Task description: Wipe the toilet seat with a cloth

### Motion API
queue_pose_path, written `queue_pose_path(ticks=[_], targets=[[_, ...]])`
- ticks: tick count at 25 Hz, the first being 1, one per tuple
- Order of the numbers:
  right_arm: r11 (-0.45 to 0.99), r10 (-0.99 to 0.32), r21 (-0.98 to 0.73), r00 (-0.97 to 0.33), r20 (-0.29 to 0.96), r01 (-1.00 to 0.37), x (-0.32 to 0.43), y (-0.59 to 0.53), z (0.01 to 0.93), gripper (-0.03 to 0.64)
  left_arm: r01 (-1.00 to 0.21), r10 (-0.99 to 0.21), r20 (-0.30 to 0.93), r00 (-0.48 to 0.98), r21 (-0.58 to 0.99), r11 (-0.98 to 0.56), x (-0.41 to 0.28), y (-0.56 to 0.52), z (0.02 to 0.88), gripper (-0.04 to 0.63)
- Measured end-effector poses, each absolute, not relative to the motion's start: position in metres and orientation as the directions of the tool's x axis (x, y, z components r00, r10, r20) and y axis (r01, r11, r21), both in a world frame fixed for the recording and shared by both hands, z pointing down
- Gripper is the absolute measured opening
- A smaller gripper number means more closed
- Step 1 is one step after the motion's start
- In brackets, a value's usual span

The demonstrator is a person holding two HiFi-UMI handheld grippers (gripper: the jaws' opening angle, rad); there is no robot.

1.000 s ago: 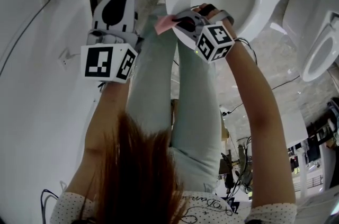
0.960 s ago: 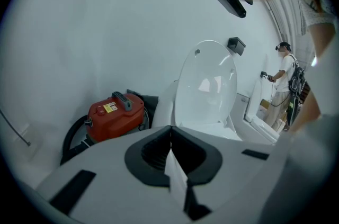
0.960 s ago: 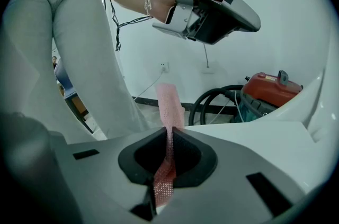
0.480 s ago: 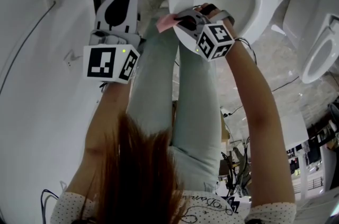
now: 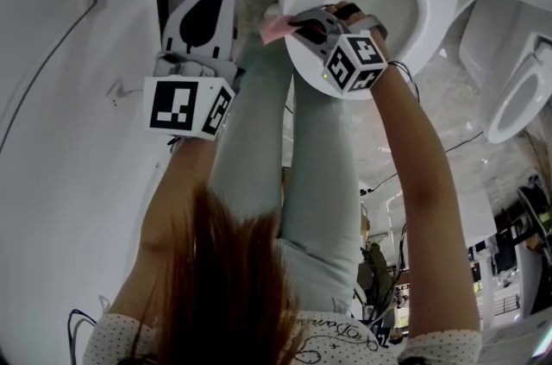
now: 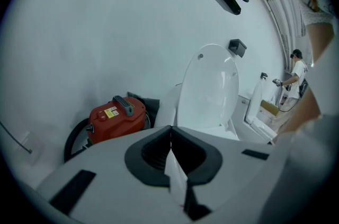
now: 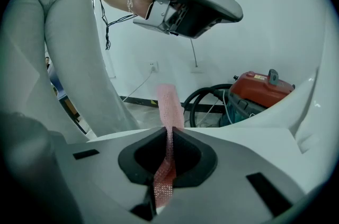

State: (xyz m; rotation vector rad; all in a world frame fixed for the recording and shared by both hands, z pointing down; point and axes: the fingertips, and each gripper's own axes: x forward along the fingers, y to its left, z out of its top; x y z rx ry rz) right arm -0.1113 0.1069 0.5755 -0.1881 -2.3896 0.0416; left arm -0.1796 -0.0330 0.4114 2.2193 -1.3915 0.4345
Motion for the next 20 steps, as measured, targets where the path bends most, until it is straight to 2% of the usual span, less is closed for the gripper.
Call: queue_pose_path(ticks=[11,20], targets=[[0.996,0.086,-0.062,-0.736,0.672,0.059,-0.113,0.068,0.575,0.025,-0.908,-0.749,0.513,0.419,0.228,-0.352,-0.186,-0.037,0.413,-0.008],[0.997,0.01,-0.065,-0.75,0.661,-0.045,-0.112,0.048,0.574,0.024,-0.909,-0.746,0.519,0.418,0.232,-0.347,-0.187,-0.039,0.415,-0.008]])
